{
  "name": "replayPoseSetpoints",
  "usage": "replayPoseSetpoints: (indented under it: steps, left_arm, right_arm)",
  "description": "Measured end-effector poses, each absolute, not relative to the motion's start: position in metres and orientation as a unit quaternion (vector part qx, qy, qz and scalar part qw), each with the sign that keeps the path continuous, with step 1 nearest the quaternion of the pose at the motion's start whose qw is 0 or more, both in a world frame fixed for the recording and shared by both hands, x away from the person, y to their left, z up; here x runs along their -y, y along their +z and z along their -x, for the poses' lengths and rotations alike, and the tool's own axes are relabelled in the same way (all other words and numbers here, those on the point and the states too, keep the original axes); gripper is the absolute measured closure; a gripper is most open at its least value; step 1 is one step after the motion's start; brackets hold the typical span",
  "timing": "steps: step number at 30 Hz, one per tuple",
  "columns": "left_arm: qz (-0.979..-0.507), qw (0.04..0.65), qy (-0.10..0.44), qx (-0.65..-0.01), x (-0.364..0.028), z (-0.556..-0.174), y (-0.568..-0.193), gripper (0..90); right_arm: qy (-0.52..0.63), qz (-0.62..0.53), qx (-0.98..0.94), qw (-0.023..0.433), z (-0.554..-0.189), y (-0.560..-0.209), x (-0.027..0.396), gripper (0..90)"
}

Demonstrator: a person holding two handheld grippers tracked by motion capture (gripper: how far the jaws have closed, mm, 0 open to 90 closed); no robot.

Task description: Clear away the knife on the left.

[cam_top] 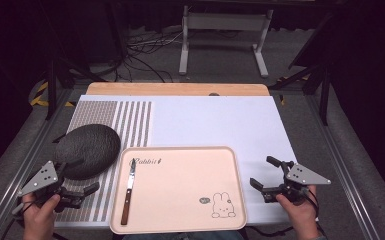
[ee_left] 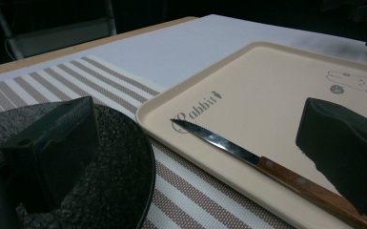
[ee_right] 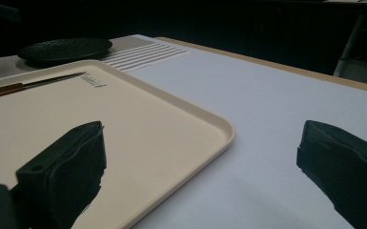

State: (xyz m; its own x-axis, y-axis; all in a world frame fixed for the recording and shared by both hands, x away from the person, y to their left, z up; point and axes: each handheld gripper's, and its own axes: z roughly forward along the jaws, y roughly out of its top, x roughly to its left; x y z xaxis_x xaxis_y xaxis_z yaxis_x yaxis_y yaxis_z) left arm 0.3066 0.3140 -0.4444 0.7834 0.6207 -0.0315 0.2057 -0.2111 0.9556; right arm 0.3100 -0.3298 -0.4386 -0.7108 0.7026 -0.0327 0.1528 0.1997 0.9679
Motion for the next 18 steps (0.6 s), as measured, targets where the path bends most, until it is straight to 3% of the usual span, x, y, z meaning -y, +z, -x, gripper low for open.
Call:
replayPoseSetpoints:
  steps: [18]
  left_arm:
    - [-0.753, 0.567, 0.178, -0.282, -0.322, -0.306, -0.463, 2.3]
  right_arm:
    - [0.554, -0.299, -0.740, 0.237, -0.311, -0.444, 0.329, 3.1]
